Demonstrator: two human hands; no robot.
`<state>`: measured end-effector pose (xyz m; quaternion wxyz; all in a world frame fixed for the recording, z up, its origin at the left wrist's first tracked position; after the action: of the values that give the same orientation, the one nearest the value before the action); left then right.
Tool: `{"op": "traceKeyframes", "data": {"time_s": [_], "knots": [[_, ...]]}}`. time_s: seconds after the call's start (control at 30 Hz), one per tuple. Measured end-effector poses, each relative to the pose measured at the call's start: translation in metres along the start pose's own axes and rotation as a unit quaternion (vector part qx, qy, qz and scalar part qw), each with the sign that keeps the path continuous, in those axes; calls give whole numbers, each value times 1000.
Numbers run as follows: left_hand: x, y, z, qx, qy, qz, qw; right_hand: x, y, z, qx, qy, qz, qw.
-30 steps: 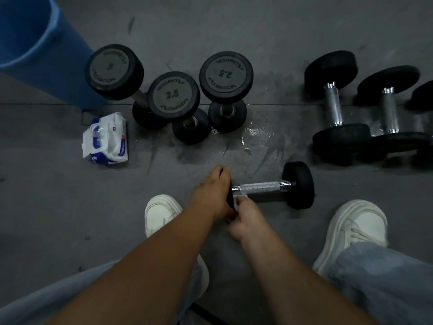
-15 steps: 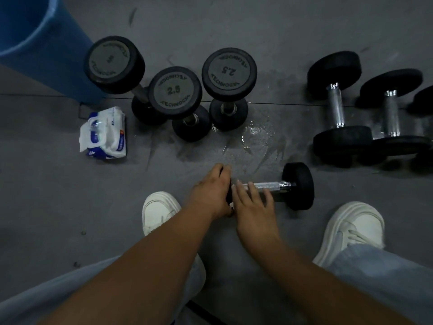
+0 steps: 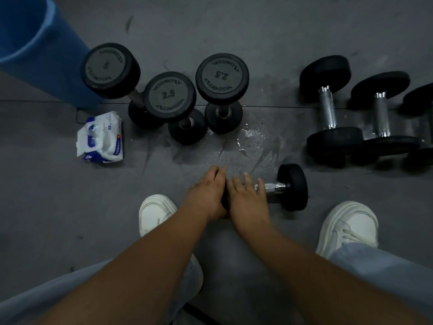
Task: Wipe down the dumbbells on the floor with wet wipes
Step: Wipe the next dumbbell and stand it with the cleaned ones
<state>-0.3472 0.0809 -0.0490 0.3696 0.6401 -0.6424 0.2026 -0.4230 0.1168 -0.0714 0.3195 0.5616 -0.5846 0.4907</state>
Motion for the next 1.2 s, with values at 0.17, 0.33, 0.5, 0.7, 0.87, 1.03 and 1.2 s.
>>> {"op": "traceKeyframes", "data": {"time_s": [0.17,0.33,0.5,0.7,0.87,1.03,1.2], "knots": [[4,1,5,-4,-5,5,1000,0,1,-71,-62,87,251,962],[0,0,-1,2,7,10,1000,-84,6,-51,-474,76,760,439],[5,2,3,-8,18,6,1000,-61,-31,-44,-472,107,836,261],[1,2,2,-9,22,5,1000,-68,-22,-36,-491,111,826,254],[1,2,3,-9,22,11,1000,-70,-26,-37,-472,101,842,240],[0,-1,5,-5,15,14,1000,-74,-32,-47,-476,75,841,246],[1,1,3,-4,18,11,1000,-59,-23,-35,-472,89,849,222]]}}
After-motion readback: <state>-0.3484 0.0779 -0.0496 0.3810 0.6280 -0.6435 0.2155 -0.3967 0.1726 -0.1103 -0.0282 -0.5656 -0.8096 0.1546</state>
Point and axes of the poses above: each hand's wrist, its own z-axis towards the middle knuckle, its own x-axis out of the back of the hand, y = z × x, the point moved 9 cm from there along z, towards the middle knuckle, and after that the axes turned 10 degrees about x, right-handed, at the moved point
